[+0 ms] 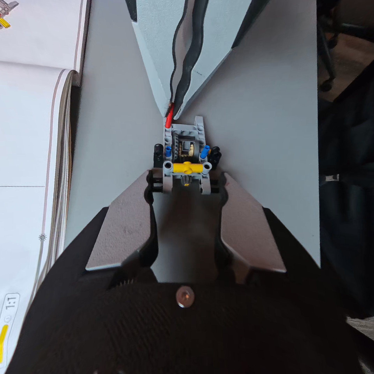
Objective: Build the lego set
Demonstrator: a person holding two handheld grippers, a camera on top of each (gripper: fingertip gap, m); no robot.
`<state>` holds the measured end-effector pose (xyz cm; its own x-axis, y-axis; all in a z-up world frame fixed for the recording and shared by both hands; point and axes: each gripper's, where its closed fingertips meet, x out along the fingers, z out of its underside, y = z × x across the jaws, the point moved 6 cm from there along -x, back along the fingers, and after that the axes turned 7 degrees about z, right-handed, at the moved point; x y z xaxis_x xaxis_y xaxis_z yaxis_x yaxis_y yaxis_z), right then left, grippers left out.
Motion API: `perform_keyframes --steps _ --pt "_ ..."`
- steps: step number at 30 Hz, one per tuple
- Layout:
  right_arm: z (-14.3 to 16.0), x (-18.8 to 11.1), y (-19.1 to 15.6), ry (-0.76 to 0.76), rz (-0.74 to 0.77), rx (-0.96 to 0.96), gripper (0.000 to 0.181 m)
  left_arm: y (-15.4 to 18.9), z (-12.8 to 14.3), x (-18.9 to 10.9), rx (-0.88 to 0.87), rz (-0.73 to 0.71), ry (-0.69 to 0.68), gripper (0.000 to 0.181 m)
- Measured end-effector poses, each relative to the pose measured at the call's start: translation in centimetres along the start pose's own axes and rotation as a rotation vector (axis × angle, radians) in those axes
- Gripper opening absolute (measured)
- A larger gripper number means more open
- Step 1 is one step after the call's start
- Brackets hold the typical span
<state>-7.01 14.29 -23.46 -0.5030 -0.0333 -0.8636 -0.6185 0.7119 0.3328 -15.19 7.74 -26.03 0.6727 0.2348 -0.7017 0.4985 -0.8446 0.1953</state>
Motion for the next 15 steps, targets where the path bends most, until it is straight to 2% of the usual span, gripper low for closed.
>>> perform_keyframes --steps 12,15 --pt "-1.1 1.0 -0.1 0.019 -0.116 -0.323 0.002 -0.4 -0.2 0.1 -0.001 0.057 0.026 0.062" --pt "-0.7 0.7 0.7 0.049 -0.104 -0.249 0.002 -0.7 -0.2 0.1 0.006 0.017 0.024 0.062"
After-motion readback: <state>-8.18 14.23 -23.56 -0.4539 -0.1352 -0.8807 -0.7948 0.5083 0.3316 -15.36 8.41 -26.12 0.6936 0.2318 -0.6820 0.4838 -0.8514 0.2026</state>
